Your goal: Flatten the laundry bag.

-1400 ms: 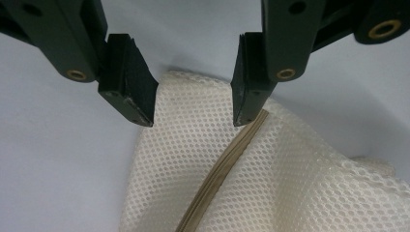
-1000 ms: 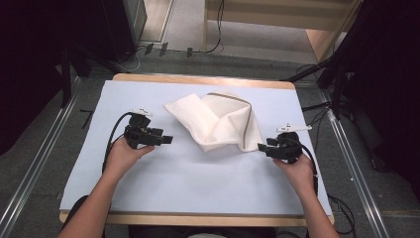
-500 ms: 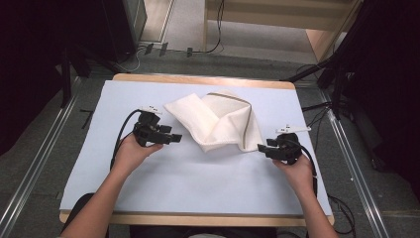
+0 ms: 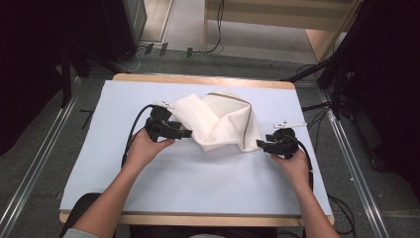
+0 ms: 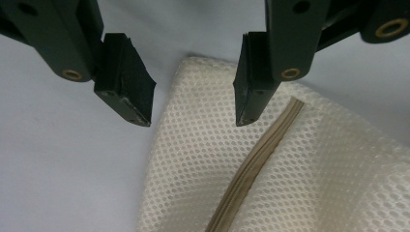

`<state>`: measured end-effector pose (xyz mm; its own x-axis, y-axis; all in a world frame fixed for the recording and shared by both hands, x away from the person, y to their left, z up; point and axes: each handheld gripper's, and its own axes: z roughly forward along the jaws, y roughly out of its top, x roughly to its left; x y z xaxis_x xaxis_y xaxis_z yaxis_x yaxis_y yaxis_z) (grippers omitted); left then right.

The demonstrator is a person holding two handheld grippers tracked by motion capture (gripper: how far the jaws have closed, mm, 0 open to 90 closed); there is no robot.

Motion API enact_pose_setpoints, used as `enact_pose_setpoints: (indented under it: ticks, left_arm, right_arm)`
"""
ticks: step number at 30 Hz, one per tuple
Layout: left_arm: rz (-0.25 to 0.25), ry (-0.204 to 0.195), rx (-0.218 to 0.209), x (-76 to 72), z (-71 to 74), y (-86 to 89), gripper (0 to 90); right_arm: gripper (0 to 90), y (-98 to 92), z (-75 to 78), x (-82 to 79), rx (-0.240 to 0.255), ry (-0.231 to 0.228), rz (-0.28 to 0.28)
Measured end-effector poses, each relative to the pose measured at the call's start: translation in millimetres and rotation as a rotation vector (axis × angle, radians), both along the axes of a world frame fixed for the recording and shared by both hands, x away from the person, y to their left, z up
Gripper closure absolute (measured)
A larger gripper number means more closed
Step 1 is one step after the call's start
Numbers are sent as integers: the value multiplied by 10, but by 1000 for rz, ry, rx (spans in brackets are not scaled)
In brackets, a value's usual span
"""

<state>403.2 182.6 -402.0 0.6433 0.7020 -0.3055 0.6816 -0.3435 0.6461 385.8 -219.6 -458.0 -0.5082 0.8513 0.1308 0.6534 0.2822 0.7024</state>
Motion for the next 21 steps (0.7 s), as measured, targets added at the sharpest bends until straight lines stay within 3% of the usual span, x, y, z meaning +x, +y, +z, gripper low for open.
enact_pose_setpoints:
  ticks: [4,9,15,17,19,20,21]
  left_arm:
    - [10,24,-26,39,-33,-45,353]
    - [11,22,-42,84,-44,-118,376]
    - [-11,38,-49,95,-118,-177,562]
    - [-13,39,-61,92,-132,-182,608]
    - [-33,59,-62,94,-180,-194,752]
    - [-33,59,-62,94,-180,-194,801]
    - [-43,61,-40,88,-195,-200,834]
  right_arm:
    - [471,7,-17,59,8,-3,-12]
    - [445,76,-49,142,1,-16,-3]
    - [443,167,-157,223,-59,5,6]
    - [446,168,-168,224,-54,5,7]
    - [511,159,-167,216,-14,22,-6]
    - [511,159,-167,216,-14,22,-6]
    - [583,150,-165,209,-24,18,-3]
